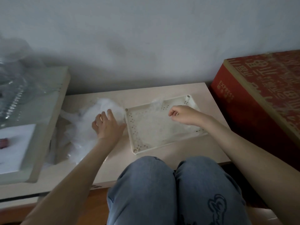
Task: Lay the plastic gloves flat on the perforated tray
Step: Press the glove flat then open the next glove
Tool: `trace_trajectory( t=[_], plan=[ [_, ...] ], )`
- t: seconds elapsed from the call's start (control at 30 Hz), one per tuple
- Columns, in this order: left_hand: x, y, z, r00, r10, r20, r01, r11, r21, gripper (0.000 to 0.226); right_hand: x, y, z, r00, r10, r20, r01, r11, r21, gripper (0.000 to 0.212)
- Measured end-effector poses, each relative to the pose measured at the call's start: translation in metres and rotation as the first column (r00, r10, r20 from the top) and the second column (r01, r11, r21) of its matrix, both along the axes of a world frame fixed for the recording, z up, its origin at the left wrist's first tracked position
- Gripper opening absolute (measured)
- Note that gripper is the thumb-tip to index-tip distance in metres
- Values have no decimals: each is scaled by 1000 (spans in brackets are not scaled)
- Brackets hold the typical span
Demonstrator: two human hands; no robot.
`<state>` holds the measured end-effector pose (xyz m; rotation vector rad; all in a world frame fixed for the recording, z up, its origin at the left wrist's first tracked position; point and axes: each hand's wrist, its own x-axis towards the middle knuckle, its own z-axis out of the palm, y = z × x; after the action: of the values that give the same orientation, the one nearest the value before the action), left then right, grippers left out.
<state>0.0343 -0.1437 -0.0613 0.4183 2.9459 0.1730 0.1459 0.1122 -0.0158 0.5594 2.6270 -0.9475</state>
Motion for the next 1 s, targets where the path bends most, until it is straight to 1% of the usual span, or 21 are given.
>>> trace_trajectory(
  t=[0.03,0.1,0.17,0.2,0.27,0.4,0.47,0.53,0.57,0.6,0.67,0.7,0.73,0.77,0.8,0.83,0.87,0.9,0.93,0.97,1.0],
  plan=[
    [-4,-5,-1,999,19,39,-18,999,-26,73,-7,-9,0,999,40,-3,-40,999,8,19],
    [-7,-15,-7,997,-2,71,7,997,-72,54,-18,-26,2,992,125,-9,-124,991,39,23],
    [-7,-23,-11,1000,-23,12,24,998,-59,33,-28,-39,6,984,178,-28,-176,983,51,25],
    [-7,-26,-12,999,-31,-23,29,998,-57,27,-31,-44,8,980,193,-36,-191,980,54,26],
    [-8,-30,-13,996,-44,-78,40,998,-54,24,-37,-51,11,978,204,-41,-202,978,45,25],
    [-12,-37,-7,990,-48,-134,45,999,-27,29,-43,-59,13,980,189,-57,-189,982,3,23],
    [-13,-40,1,989,2,-148,4,999,41,33,-46,-63,13,979,190,-70,-191,981,-17,23],
    [-14,-41,12,982,54,-182,-23,985,173,35,-49,-68,12,981,175,-79,-181,981,-65,21],
    [-13,-40,18,976,78,-203,-22,964,265,34,-51,-71,12,985,150,-85,-160,979,-127,21],
    [-11,-37,26,972,99,-211,-16,931,365,34,-53,-74,13,990,110,-94,-128,966,-222,22],
    [-4,-28,47,975,147,-168,-24,816,577,36,-56,-80,17,994,0,-107,-50,889,-456,24],
    [-2,-21,58,979,180,-95,-63,713,698,35,-57,-82,19,993,-53,-105,-15,829,-559,25],
    [0,-14,70,983,178,49,-139,538,831,34,-58,-83,20,991,-99,-90,17,762,-647,25],
    [-1,-6,81,968,86,236,-251,281,926,32,-58,-84,22,989,-132,-70,43,697,-716,25],
    [-3,2,90,916,-103,387,-388,13,922,28,-58,-83,24,988,-148,-44,60,633,-771,26],
    [-5,7,98,828,-345,443,-525,-194,829,24,-58,-81,24,989,-145,-18,70,579,-812,29],
    [-7,11,102,729,-544,415,-634,-308,709,21,-56,-79,23,991,-131,2,71,519,-852,38],
    [-8,16,102,644,-666,376,-715,-351,604,18,-56,-76,21,992,-123,14,69,458,-886,51],
    [-8,21,100,579,-735,352,-768,-348,537,20,-54,-74,21,994,-110,22,63,381,-922,67],
    [-7,25,95,542,-757,365,-799,-329,504,26,-53,-71,19,995,-99,22,51,305,-951,79],
    [-7,28,91,521,-764,381,-815,-312,489,31,-51,-71,20,996,-92,7,29,232,-972,82]
  ],
)
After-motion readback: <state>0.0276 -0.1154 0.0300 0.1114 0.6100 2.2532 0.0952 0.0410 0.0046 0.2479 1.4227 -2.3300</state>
